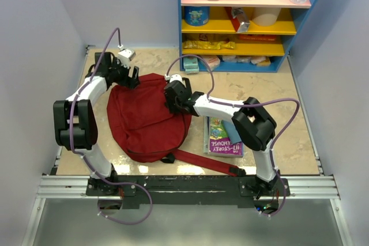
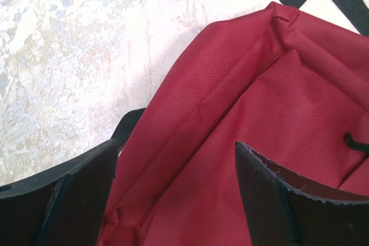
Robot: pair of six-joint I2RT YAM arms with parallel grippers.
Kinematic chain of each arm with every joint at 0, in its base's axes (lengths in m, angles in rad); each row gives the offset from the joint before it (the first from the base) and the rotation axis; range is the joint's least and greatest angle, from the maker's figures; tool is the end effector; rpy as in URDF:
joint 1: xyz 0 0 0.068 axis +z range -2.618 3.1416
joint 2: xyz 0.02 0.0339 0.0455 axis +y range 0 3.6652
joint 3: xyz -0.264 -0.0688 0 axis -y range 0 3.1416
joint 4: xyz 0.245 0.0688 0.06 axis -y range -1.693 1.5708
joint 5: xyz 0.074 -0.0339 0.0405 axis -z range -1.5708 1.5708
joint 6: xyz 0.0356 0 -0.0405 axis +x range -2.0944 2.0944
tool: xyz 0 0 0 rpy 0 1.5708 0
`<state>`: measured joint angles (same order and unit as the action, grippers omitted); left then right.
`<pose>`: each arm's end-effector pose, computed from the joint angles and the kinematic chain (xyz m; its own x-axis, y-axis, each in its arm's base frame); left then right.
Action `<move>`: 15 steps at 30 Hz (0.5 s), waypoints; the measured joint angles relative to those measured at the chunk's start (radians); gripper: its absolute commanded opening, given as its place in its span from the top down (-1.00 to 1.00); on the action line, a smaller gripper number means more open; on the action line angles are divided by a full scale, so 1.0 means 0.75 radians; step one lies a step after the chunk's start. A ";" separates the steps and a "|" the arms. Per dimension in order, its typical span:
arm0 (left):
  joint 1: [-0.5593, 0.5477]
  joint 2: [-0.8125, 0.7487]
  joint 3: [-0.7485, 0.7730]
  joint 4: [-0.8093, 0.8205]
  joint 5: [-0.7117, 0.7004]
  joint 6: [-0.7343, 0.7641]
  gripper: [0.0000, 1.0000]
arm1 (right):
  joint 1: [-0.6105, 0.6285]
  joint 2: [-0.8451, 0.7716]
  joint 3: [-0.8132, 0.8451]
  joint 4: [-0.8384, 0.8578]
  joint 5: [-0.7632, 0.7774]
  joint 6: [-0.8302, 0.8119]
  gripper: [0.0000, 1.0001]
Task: Pack the student bag
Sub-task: Unzip the student bag at the center of the board.
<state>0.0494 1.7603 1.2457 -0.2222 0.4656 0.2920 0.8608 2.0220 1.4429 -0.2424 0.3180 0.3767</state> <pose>0.3912 0.0033 0.2333 -0.5598 0.2299 -0.7961 0.4690 0.8800 -0.0757 0.2994 0.3313 0.1883 -0.6577 -0.2292 -0.7176 -0.3652 0.9302 0.0377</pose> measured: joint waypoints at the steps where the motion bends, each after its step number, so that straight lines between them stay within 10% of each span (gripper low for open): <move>1: 0.000 0.005 -0.001 0.003 -0.002 0.000 -0.70 | 0.001 -0.001 -0.008 0.008 0.001 0.002 0.04; 15: 0.000 0.028 -0.056 0.065 -0.053 0.009 -0.46 | -0.005 -0.028 -0.047 0.015 0.004 0.021 0.57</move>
<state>0.0494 1.7817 1.2037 -0.1738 0.4259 0.2989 0.8570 2.0006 1.4078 -0.2314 0.3206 0.3923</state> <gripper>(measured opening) 0.784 0.229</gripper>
